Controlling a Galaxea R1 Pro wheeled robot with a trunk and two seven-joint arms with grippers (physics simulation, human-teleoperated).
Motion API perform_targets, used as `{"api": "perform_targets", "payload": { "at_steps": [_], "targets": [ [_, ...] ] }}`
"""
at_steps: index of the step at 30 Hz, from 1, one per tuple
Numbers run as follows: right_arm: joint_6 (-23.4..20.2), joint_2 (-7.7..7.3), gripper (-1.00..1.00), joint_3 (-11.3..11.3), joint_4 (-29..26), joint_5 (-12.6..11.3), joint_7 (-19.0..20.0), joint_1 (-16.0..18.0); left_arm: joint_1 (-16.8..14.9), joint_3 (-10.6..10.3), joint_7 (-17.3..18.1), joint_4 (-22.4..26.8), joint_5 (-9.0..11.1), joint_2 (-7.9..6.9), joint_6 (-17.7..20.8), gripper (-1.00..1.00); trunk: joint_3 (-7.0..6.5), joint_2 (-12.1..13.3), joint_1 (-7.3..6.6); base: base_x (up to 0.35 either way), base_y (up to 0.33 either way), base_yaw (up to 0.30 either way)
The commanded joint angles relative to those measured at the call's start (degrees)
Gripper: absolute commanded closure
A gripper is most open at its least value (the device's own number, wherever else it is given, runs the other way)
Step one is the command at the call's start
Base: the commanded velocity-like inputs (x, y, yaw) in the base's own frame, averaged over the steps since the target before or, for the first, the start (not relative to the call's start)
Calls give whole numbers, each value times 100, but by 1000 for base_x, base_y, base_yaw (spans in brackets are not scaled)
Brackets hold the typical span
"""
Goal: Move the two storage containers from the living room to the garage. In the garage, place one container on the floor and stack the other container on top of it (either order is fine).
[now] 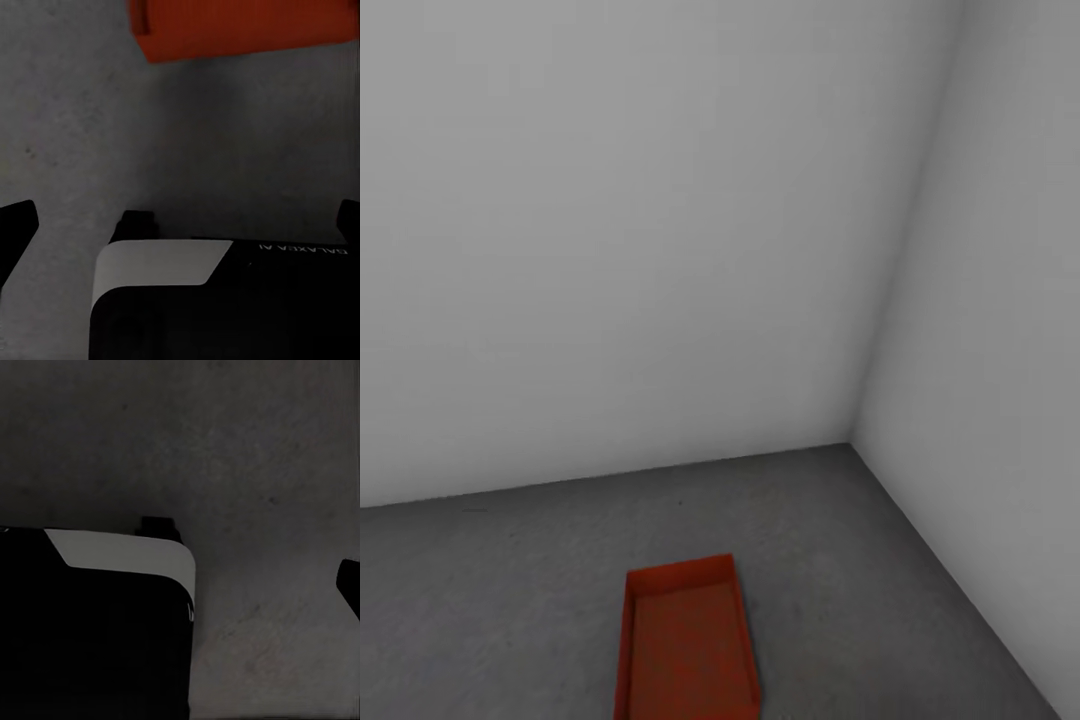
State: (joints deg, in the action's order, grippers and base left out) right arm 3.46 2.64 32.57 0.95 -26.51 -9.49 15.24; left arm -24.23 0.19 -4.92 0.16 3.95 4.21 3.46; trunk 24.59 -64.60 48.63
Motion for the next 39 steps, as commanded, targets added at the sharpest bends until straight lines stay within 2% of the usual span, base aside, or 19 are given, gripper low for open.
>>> {"api": "perform_targets", "payload": {
  "at_steps": [1,5,13,39],
  "targets": [
    [23,2,-100,48,10,-56,-9,5,-3,-2,-13,2,39,1,20,-100,4,-3,0,0,0,-282],
    [23,7,-100,48,10,-53,-9,5,-3,-3,-10,7,25,-26,4,-100,1,-3,0,0,0,-285],
    [23,6,-100,48,9,-53,-9,5,-3,-10,-11,10,10,-171,-3,-100,0,-3,0,0,0,-288],
    [-15,33,-100,48,9,-56,-9,5,-3,-10,-9,11,9,-175,-3,-100,0,-3,0,0,0,-289]
  ]
}}
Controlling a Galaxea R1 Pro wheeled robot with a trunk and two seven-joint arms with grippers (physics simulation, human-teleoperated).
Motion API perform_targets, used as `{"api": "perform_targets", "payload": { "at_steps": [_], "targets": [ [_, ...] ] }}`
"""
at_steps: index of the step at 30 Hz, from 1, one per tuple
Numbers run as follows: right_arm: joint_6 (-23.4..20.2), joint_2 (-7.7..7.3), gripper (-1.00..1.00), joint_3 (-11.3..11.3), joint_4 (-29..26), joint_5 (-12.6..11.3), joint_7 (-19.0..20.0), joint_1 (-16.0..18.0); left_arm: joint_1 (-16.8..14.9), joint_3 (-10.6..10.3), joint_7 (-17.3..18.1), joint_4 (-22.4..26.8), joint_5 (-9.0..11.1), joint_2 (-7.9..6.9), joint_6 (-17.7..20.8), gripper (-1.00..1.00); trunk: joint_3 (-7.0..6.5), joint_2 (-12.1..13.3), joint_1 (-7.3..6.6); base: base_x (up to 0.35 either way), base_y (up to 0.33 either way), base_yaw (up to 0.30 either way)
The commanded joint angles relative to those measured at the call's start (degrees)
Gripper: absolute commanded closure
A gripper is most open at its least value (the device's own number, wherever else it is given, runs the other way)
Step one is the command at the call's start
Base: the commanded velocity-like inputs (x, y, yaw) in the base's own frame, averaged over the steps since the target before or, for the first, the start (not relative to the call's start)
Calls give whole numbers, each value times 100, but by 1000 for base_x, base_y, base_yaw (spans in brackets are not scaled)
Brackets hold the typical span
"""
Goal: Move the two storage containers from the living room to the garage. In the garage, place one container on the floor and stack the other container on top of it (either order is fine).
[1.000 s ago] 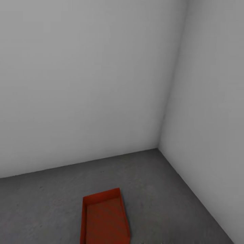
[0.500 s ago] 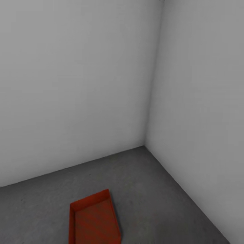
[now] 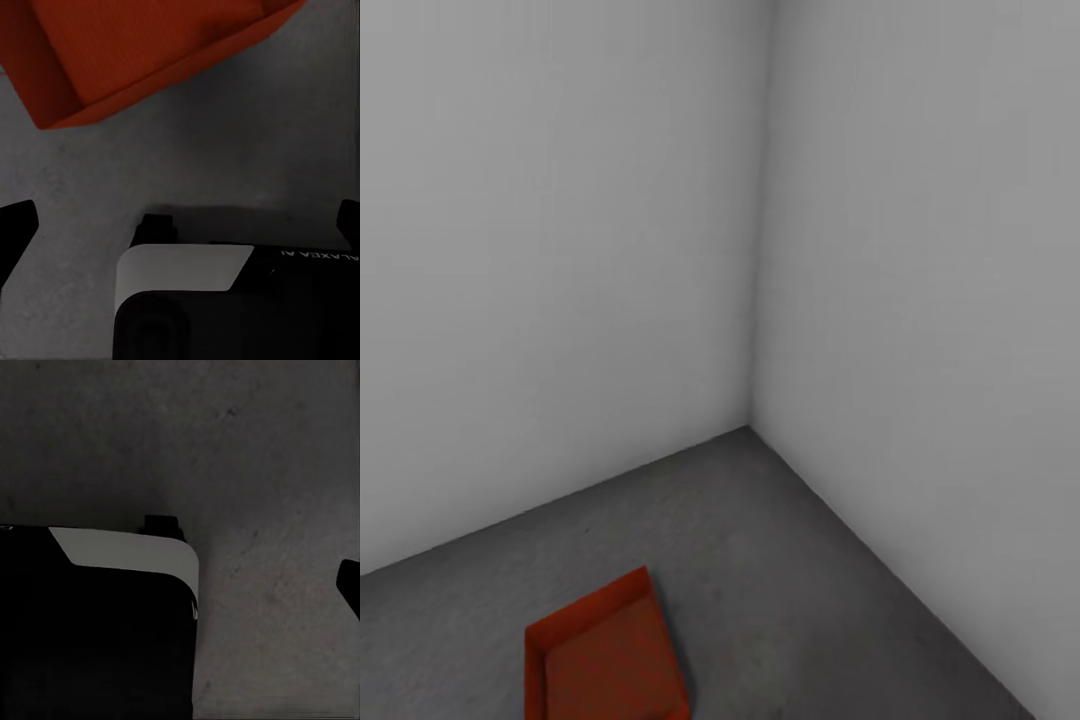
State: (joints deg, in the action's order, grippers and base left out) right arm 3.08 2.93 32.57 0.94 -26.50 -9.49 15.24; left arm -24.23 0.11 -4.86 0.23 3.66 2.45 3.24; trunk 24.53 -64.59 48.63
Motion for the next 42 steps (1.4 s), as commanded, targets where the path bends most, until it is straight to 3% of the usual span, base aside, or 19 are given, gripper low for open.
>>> {"api": "perform_targets", "payload": {
  "at_steps": [1,42],
  "targets": [
    [20,4,-100,48,10,-57,-7,5,-3,-2,-15,3,38,1,19,-100,6,-4,0,0,0,-290],
    [2,5,-100,48,11,-57,7,5,-3,-2,-15,3,38,1,19,-100,6,-4,0,0,0,-291]
  ]
}}
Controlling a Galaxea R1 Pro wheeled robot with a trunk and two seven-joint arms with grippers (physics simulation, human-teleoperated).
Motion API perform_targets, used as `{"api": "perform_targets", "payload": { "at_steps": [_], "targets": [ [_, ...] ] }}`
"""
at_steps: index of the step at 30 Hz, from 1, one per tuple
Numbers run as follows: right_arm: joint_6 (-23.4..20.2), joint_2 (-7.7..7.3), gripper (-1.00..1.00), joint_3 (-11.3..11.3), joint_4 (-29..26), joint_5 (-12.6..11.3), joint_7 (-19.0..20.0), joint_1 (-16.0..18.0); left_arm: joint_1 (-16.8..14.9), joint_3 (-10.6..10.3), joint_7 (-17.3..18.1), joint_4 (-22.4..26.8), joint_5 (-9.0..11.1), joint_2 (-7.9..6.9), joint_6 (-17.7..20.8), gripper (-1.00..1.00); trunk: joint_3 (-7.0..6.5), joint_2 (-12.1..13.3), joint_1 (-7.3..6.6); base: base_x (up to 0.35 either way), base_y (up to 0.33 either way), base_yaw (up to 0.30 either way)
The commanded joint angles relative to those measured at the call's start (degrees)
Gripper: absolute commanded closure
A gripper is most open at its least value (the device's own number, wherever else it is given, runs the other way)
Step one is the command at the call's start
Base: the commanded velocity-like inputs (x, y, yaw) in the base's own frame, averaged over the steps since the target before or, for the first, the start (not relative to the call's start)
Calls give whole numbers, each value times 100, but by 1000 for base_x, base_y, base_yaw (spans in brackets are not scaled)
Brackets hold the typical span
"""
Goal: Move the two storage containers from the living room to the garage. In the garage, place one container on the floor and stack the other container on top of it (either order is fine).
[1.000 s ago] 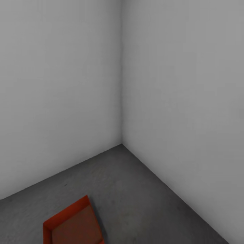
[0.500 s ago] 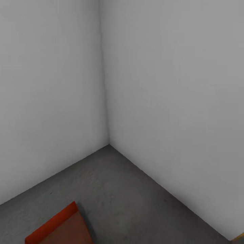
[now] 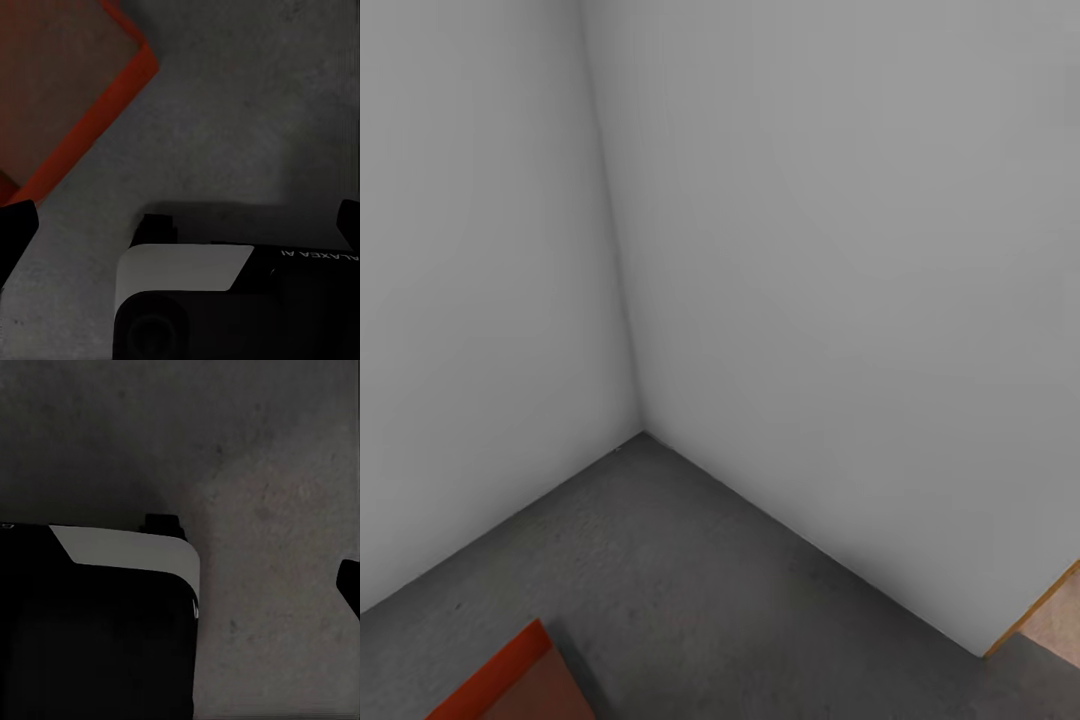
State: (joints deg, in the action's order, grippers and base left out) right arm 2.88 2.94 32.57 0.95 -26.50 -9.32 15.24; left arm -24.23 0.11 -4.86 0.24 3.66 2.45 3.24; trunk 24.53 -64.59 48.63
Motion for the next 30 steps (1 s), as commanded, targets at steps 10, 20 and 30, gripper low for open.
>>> {"api": "perform_targets", "payload": {
  "at_steps": [10,20,30],
  "targets": [
    [20,5,-100,47,10,-57,-8,5,-3,-2,-18,3,38,1,19,-100,6,-3,0,0,0,-295],
    [20,2,-100,47,10,-64,-13,5,-3,-2,-17,3,38,1,19,-100,6,-3,0,0,0,-295],
    [20,2,-100,47,16,-66,-8,5,-3,-2,-15,3,38,0,19,-100,6,-3,0,0,0,-295]
  ]
}}
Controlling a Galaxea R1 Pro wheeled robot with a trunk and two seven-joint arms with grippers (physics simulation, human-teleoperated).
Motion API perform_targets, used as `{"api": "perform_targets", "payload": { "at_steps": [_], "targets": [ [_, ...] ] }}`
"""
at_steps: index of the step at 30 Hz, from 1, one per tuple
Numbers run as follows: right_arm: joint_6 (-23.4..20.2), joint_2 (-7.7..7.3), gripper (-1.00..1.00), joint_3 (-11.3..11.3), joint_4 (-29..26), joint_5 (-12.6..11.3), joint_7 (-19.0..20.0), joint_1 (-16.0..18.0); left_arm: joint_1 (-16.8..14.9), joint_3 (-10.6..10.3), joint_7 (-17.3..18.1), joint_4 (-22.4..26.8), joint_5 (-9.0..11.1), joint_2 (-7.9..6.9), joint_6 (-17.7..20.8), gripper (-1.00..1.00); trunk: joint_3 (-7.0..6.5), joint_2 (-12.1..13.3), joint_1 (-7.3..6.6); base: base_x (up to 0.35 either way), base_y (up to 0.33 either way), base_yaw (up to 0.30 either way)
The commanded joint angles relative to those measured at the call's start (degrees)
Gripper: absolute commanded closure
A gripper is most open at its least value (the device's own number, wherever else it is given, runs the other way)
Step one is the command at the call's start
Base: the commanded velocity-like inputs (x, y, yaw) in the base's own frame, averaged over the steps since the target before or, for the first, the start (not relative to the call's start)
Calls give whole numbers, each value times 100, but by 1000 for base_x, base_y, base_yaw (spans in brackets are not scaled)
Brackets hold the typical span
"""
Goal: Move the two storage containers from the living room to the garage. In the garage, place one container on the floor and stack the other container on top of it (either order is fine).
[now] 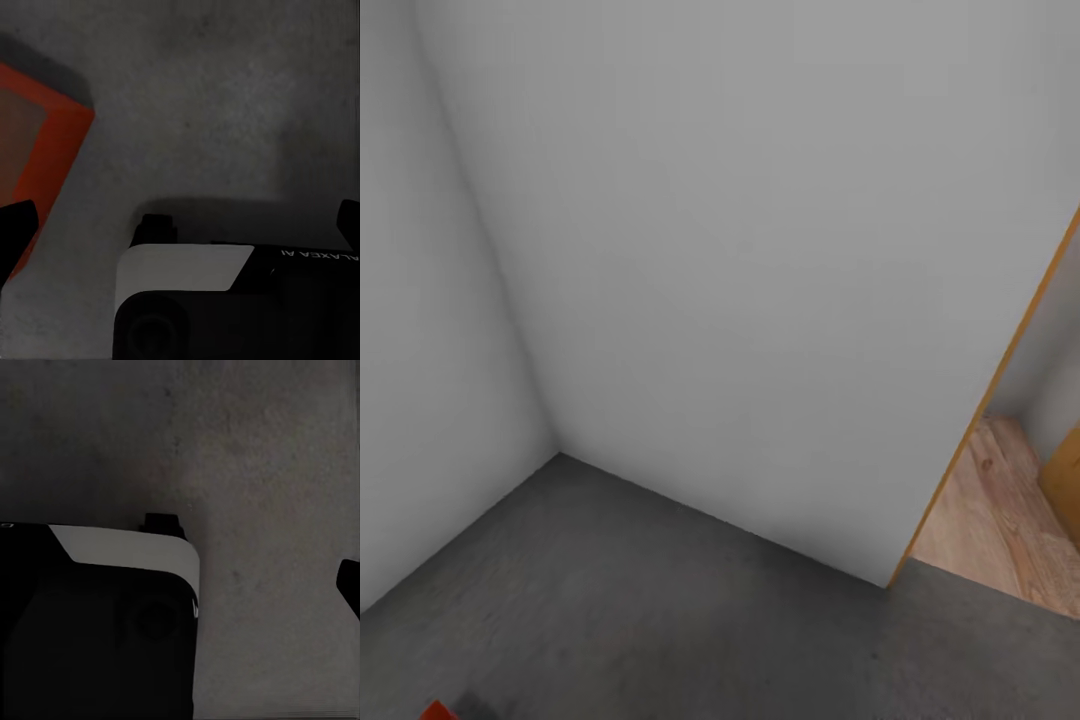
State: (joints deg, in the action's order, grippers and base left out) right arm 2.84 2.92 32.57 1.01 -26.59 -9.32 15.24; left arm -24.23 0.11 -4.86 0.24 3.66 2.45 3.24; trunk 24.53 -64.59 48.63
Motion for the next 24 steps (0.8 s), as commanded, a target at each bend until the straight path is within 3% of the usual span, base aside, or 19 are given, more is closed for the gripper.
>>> {"api": "perform_targets", "payload": {
  "at_steps": [1,24],
  "targets": [
    [23,5,-100,47,12,-57,-8,5,-3,-2,-15,3,38,1,19,-100,6,-4,0,0,0,-295],
    [23,7,-100,47,14,-56,-9,5,-3,-2,-16,3,38,1,19,-100,6,-4,0,0,0,-295]
  ]
}}
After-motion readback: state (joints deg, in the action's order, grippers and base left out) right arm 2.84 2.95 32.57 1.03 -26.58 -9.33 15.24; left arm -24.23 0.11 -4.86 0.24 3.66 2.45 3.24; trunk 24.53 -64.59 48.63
